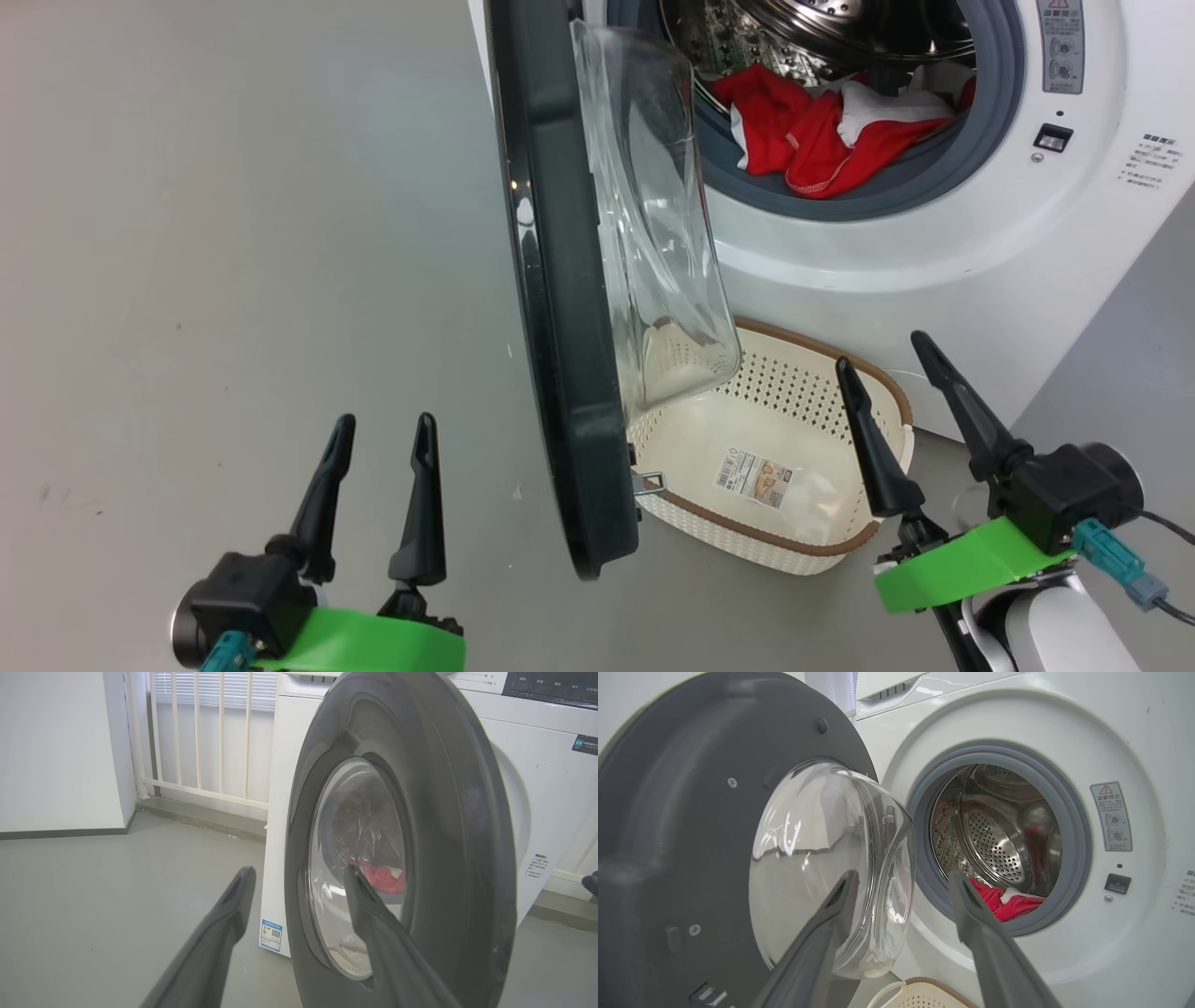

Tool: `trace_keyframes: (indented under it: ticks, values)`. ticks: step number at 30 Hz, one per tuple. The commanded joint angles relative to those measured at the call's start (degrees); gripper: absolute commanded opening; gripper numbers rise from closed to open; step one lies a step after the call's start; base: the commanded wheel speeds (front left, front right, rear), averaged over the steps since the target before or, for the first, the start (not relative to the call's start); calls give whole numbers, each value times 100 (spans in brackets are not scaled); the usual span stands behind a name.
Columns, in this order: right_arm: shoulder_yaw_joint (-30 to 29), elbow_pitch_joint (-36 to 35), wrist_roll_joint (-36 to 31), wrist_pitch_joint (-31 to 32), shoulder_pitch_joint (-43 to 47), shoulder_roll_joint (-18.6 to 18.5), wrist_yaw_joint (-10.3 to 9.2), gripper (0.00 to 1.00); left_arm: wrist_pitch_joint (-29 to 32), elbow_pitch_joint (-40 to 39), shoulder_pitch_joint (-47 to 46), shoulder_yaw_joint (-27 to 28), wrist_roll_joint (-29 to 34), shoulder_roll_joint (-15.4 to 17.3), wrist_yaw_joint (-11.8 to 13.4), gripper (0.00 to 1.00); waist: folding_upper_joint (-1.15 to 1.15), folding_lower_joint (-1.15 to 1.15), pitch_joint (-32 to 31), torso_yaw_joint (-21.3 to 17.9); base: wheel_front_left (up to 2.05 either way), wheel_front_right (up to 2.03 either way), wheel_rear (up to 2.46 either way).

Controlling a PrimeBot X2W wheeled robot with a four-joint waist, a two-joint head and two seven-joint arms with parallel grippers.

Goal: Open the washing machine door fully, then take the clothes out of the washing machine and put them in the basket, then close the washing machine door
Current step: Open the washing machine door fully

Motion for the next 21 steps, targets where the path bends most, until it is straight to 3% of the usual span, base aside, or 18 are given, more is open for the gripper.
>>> trace_keyframes:
  ticks: [1, 21]
  values:
    - [153, -123, 79, -54, -32, 31, 36, 100, -68, -110, -58, 237, 91, 63, 29, 100, 0, 0, 6, -12, 0, 0, 0]
    - [252, -82, 248, -170, 431, 32, 36, 100, -115, -32, 42, 371, 202, -80, 48, 100, 0, 0, 70, -132, 0, 0, 0]
